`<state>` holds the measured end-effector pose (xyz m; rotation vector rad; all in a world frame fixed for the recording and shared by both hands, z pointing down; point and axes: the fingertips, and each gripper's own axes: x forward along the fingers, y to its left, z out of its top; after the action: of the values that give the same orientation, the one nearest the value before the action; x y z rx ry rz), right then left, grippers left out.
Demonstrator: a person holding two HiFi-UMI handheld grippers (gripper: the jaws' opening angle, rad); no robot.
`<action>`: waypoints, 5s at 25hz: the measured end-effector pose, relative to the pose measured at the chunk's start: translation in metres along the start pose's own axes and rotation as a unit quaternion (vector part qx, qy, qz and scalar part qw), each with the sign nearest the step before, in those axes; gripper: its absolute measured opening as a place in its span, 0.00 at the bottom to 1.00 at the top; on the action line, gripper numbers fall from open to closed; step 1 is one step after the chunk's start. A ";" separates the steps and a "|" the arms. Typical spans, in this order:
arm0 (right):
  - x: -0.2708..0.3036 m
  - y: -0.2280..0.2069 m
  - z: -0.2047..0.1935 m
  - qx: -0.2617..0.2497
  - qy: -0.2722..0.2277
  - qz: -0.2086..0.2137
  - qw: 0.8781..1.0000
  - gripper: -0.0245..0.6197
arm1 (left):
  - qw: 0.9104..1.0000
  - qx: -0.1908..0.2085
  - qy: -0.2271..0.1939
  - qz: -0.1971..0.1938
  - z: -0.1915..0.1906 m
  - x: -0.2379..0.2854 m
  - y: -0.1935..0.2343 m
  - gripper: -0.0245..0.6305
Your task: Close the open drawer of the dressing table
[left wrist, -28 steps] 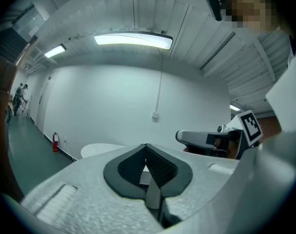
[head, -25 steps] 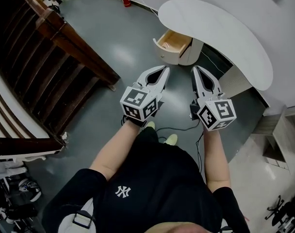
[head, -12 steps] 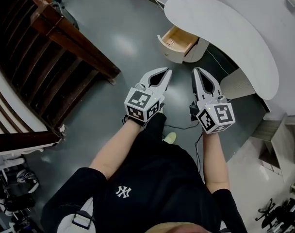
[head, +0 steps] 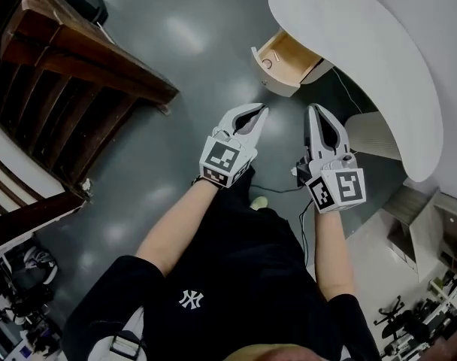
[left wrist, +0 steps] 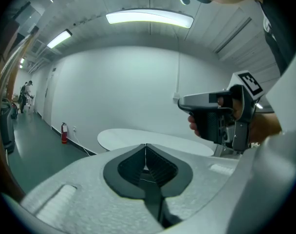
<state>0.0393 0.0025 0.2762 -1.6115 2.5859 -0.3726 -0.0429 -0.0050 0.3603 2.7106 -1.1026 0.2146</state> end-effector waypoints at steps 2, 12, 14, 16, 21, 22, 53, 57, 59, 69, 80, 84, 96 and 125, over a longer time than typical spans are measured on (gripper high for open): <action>0.025 -0.011 -0.011 0.001 0.009 -0.003 1.000 0.06 | 1.000 0.003 0.012 -0.002 -0.017 0.018 0.021 0.05; 0.104 -0.049 -0.061 0.001 0.041 -0.003 0.999 0.06 | 0.998 0.000 0.062 -0.033 -0.115 0.090 0.076 0.06; 0.114 -0.060 -0.076 0.005 0.046 -0.001 0.999 0.06 | 0.997 -0.004 0.072 -0.026 -0.140 0.102 0.085 0.07; 0.124 -0.071 -0.095 0.007 0.049 0.002 0.999 0.06 | 0.996 -0.009 0.084 -0.020 -0.169 0.113 0.095 0.10; 0.149 -0.095 -0.146 0.010 0.055 0.017 0.998 0.06 | 0.995 -0.004 0.103 -0.006 -0.236 0.143 0.118 0.16; 0.153 -0.099 -0.156 0.011 0.058 0.020 0.998 0.06 | 0.994 -0.004 0.106 -0.003 -0.246 0.148 0.122 0.17; 0.156 -0.159 -0.257 0.014 0.054 -0.040 0.998 0.06 | 0.992 0.036 0.120 0.001 -0.359 0.231 0.149 0.20; 0.158 -0.189 -0.248 0.014 0.049 -0.054 0.997 0.06 | 0.993 0.036 0.112 -0.003 -0.343 0.271 0.149 0.20; 0.158 -0.202 -0.246 0.014 0.048 -0.060 0.997 0.06 | 0.994 0.038 0.105 -0.005 -0.335 0.290 0.149 0.20; 0.162 -0.241 -0.257 0.020 0.051 -0.067 0.996 0.06 | 0.997 0.043 0.070 -0.015 -0.316 0.359 0.152 0.20; 0.174 -0.268 -0.263 0.022 0.053 -0.061 0.996 0.06 | 0.998 0.043 0.044 -0.019 -0.299 0.412 0.157 0.20; 0.176 -0.278 -0.261 0.021 0.053 -0.060 0.997 0.06 | 0.998 0.045 0.037 -0.020 -0.292 0.429 0.157 0.20; 0.178 -0.292 -0.266 0.023 0.050 -0.055 0.997 0.06 | 0.999 0.045 0.010 -0.018 -0.283 0.454 0.160 0.20; 0.169 -0.235 -0.183 0.016 0.056 -0.084 0.995 0.06 | 0.999 0.021 0.031 -0.040 -0.155 0.316 0.131 0.06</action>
<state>0.1345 -0.2167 0.5214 -1.8533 2.5154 -0.5270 0.0807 -0.2713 0.5948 2.7589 -0.9824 0.3097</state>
